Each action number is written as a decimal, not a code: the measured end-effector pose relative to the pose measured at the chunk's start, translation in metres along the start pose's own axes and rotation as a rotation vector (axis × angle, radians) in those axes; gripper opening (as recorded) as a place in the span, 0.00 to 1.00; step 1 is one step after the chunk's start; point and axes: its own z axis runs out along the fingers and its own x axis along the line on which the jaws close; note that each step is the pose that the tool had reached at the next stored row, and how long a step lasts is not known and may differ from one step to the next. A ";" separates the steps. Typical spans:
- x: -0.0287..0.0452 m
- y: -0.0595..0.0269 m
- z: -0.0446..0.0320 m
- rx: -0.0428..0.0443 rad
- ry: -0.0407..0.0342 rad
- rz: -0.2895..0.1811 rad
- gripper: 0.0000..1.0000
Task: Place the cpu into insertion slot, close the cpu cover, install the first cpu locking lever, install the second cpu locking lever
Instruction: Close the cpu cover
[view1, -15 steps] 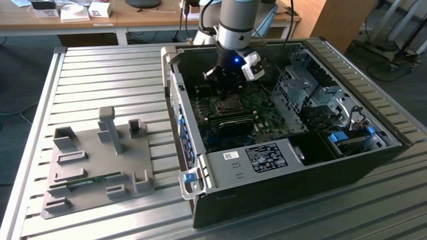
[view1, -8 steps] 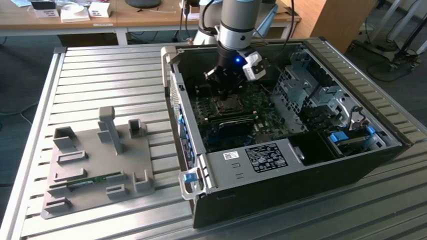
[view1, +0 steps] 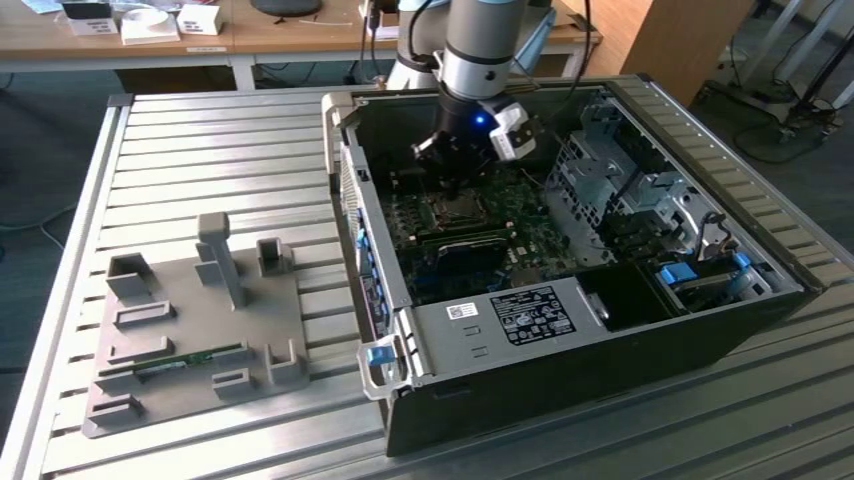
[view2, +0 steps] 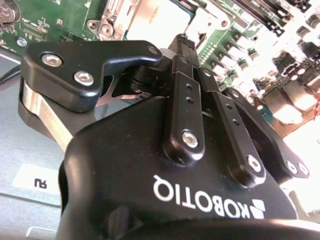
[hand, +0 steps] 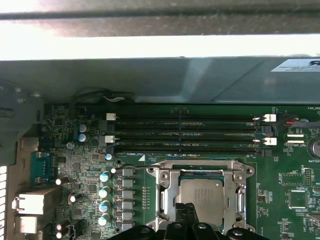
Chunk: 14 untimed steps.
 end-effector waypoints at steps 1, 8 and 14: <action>-0.0009 0.0000 0.0000 0.0000 0.0000 0.000 0.11; -0.0080 0.0000 0.0001 0.0001 0.0000 0.000 0.11; -0.0124 0.0001 0.0002 0.0001 0.0000 0.000 0.11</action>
